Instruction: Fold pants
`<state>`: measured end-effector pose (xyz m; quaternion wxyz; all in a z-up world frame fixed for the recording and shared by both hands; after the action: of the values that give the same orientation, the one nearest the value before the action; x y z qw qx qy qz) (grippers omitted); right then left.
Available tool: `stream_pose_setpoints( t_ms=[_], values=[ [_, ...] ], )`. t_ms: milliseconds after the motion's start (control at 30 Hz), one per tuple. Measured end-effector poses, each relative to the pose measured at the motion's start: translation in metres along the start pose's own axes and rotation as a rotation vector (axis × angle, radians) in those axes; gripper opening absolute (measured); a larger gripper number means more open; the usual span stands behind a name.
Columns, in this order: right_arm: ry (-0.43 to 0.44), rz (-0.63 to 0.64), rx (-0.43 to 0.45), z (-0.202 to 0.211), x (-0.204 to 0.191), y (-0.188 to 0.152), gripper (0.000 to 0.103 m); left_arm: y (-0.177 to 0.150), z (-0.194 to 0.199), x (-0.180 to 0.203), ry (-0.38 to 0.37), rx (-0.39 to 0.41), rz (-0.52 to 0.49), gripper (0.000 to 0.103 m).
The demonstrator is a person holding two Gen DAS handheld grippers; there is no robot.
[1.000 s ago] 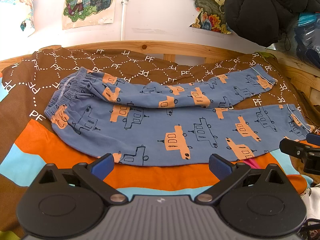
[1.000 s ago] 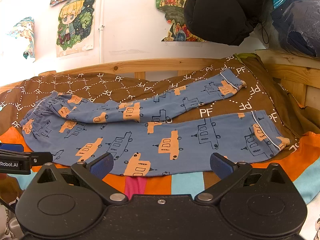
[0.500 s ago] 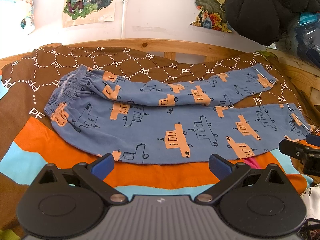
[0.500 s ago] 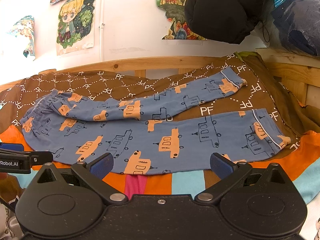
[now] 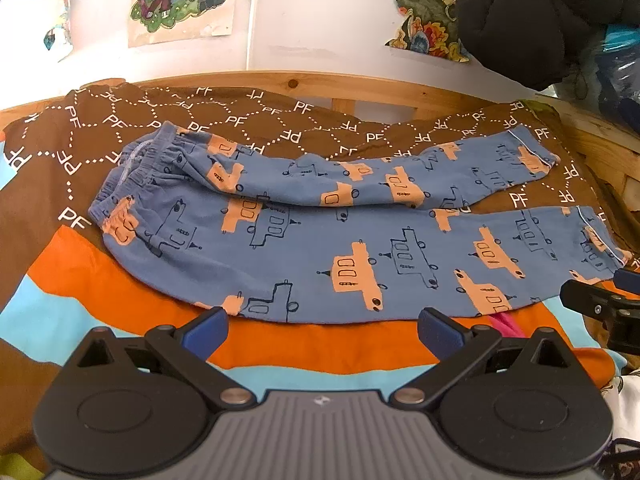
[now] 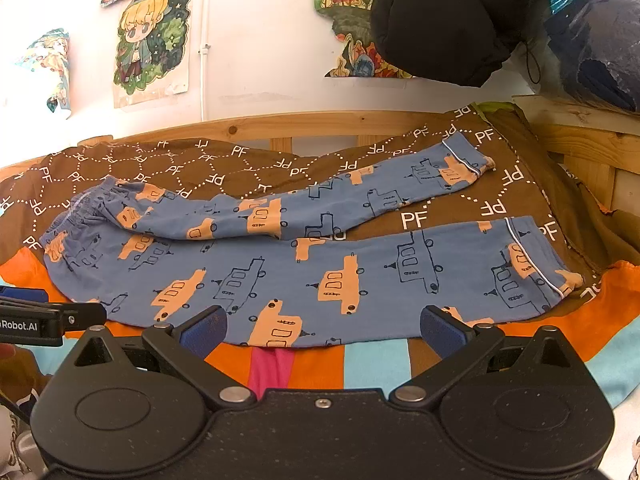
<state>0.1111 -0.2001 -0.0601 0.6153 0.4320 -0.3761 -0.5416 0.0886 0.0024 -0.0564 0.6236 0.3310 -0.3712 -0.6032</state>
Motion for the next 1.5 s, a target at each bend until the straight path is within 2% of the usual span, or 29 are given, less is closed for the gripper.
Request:
stream_pose_setpoints(
  t_ms=[333,533,733,867,1000,1100,1367,1500],
  values=[
    [-0.012,-0.006,-0.028,-0.004,0.004,0.0,0.102,0.0,-0.007,-0.003,0.008,-0.026,0.016,0.103],
    [-0.041,-0.015,-0.123,-0.016,0.01,0.002,0.102,0.013,-0.016,-0.003,-0.007,-0.056,0.034,0.103],
    [-0.065,-0.005,-0.195,-0.021,0.015,0.02,0.102,0.05,-0.024,0.009,-0.045,-0.055,-0.022,0.103],
    [-0.071,0.001,-0.212,-0.025,0.019,0.039,0.102,0.078,-0.033,0.017,-0.071,-0.095,-0.039,0.103],
    [-0.055,-0.001,-0.208,-0.032,0.021,0.061,0.102,0.107,-0.041,0.024,-0.089,-0.145,-0.072,0.103],
    [-0.043,0.008,-0.199,-0.038,0.024,0.076,0.102,0.13,-0.047,0.034,-0.089,-0.161,-0.135,0.103],
    [-0.028,0.034,-0.189,-0.069,0.04,0.105,0.102,0.162,-0.08,0.048,-0.071,-0.229,-0.234,0.103],
    [-0.021,0.047,-0.191,-0.091,0.048,0.114,0.102,0.177,-0.103,0.049,-0.081,-0.26,-0.215,0.103]
  ],
)
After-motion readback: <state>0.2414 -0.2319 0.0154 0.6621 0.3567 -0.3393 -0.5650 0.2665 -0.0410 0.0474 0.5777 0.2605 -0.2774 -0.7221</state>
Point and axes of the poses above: each gripper's, at about its wrist camera, not at the fingertips, and z roughly against the way its jaws point, x to its right, y to its top, the point moved 10 cm from there along -z, roughly the way its jaws point, and after that the axes turned 2 degrees about -y, right-handed, at the moved point
